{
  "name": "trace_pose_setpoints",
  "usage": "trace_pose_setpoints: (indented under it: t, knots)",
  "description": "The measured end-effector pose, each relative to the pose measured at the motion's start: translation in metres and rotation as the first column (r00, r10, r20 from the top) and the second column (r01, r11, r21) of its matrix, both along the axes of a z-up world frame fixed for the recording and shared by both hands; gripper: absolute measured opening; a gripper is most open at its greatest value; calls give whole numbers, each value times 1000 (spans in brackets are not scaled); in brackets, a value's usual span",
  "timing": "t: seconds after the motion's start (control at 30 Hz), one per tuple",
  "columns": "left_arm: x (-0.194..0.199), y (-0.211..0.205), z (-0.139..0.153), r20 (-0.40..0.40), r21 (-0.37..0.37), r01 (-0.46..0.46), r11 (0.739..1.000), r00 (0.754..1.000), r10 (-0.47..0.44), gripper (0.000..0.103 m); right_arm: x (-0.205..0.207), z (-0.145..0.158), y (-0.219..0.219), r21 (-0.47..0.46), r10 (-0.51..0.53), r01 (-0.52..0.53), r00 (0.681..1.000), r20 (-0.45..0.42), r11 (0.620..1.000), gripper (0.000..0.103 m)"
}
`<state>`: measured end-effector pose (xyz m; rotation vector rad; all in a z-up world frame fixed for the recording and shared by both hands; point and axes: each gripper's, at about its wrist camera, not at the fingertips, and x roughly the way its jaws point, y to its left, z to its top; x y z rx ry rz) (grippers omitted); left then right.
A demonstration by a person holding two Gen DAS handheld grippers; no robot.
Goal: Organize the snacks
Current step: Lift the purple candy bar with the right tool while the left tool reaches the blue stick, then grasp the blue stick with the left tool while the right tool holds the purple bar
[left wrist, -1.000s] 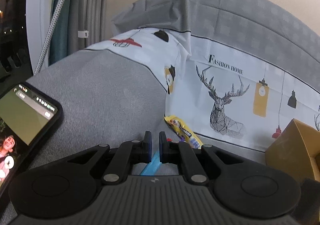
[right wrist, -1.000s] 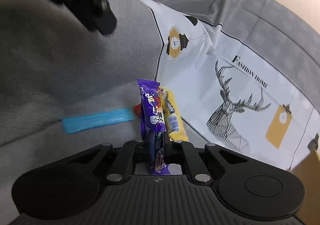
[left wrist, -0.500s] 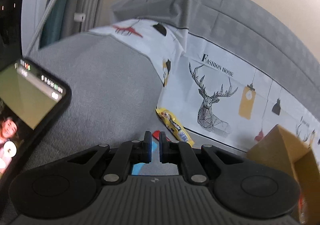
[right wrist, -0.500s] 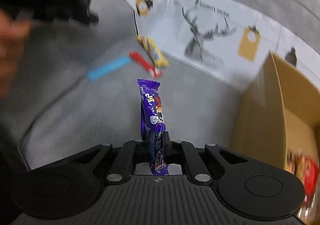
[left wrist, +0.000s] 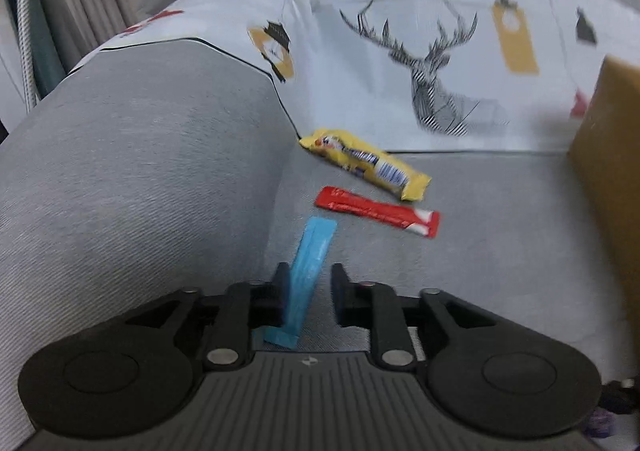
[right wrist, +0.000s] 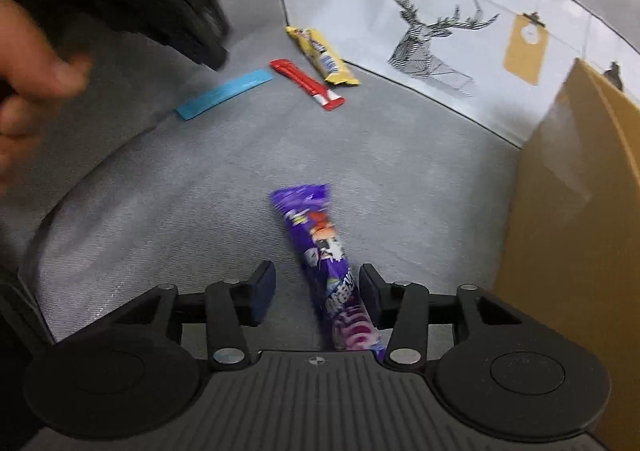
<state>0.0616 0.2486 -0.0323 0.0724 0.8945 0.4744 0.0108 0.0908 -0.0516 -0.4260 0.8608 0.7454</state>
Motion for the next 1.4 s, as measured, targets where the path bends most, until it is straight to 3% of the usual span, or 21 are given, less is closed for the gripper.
trace_pose_setpoints:
  t: [0.27,0.4,0.47,0.5,0.6,0.77,0.83,0.9,0.93,1.0,1.07,1.1,1.17,1.2,1.23,1.3,1.4]
  knots:
    - [34,0,-34,-141,118,-2,993,990,18,31,19,-5,-5,21,-9,11,996,-86,1000,50]
    - [38,4,-38,-129,117,-29,993,991,44,29,18,-6,-7,24,18,-16,997,-81,1000,40]
    - [37,7,-37,-119,80,-42,996,992,52,15,17,-5,-7,28,34,-32,996,-80,999,30]
    - [37,8,-36,-113,51,-48,998,992,54,2,17,-5,-8,29,41,-38,996,-81,999,27]
    - [31,7,-27,-75,27,-66,997,995,68,0,20,-4,-12,50,27,-23,995,-94,999,19]
    - [14,10,-5,16,-142,-92,986,995,96,0,27,4,-17,100,-37,46,995,-93,994,18]
    - [7,18,0,47,-301,-99,948,992,119,0,29,8,-19,120,-61,71,994,-86,990,18]
    - [-4,25,0,52,-449,-98,888,989,136,0,30,10,-20,126,-83,94,992,-90,988,18]
    - [-7,27,-2,43,-503,-99,859,989,139,0,31,10,-20,128,-92,104,991,-98,986,18]
    - [-11,29,-3,24,-524,-124,843,987,159,0,33,8,-20,123,-108,122,987,-120,985,19]
    - [-12,29,-1,25,-494,-135,859,985,169,0,35,5,-20,123,-118,136,982,-148,983,19]
    - [-12,26,2,28,-440,-138,887,986,167,4,35,5,-19,121,-121,140,980,-155,983,20]
    - [-5,13,4,25,-241,-111,964,992,121,15,35,5,-17,113,-125,142,981,-151,983,21]
    - [0,4,3,17,-128,-77,989,997,80,24,34,5,-15,111,-119,136,982,-148,985,22]
    - [3,-4,0,5,-48,-44,998,999,44,30,33,6,-14,110,-114,130,983,-145,985,25]
    - [15,-18,-13,-48,77,24,997,999,-20,31,30,7,-13,108,-103,118,985,-138,987,30]
    - [28,-25,-33,-131,172,61,983,991,-39,32,30,7,-11,97,-91,104,987,-133,990,33]
